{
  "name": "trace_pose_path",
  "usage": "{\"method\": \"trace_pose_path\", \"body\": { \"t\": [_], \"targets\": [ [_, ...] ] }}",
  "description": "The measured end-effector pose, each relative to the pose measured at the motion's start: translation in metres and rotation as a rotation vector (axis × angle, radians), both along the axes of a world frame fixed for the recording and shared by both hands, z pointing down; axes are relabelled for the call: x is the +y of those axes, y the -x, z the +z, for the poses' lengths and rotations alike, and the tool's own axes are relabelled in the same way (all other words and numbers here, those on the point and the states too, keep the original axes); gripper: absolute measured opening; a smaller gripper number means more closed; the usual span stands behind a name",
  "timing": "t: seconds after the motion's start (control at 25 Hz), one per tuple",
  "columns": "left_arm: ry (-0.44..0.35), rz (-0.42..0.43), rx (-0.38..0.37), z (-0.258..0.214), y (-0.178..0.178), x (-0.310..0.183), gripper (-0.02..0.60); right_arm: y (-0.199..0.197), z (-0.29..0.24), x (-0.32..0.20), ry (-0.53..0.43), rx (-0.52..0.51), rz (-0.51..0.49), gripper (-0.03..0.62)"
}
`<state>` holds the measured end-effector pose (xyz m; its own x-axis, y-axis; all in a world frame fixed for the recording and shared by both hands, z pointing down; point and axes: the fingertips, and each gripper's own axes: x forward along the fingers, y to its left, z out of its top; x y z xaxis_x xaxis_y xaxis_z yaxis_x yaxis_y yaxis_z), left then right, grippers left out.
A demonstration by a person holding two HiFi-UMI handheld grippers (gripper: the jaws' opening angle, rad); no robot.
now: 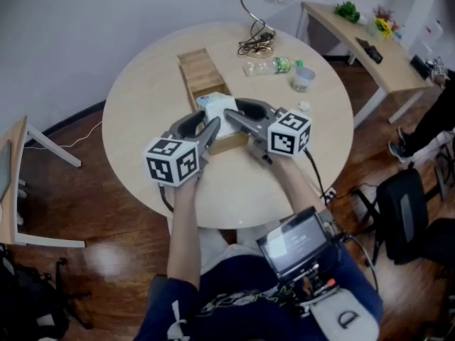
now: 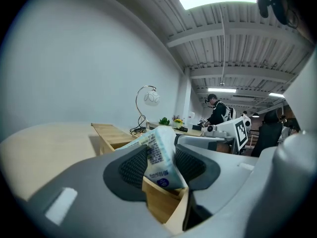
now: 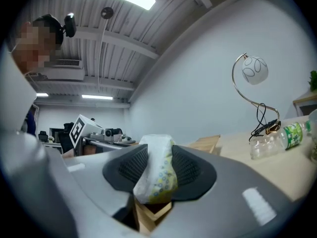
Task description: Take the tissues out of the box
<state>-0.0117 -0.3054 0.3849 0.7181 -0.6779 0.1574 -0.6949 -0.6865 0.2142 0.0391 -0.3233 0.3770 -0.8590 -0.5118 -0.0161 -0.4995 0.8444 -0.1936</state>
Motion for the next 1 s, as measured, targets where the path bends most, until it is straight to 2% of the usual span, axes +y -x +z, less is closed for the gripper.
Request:
{"method": "trace_pose_path", "body": {
  "t": [0.16, 0.56, 1.0],
  "targets": [
    [-0.007, 0.001, -0.022, 0.003, -0.001, 0.003, 0.178, 0.0, 0.002, 0.005, -0.038, 0.015, 0.027, 0.145],
    [-0.092, -0.029, -0.05, -0.008, 0.0, 0.018, 0.16, 0.004, -0.019, 0.028, -0.24, 0.041, 0.054, 0.124],
    [-0.17, -0.053, -0.018, -0.024, 0.001, 0.032, 0.16, 0.002, -0.038, 0.044, -0.315, -0.005, 0.038, 0.12]
  ]
}}
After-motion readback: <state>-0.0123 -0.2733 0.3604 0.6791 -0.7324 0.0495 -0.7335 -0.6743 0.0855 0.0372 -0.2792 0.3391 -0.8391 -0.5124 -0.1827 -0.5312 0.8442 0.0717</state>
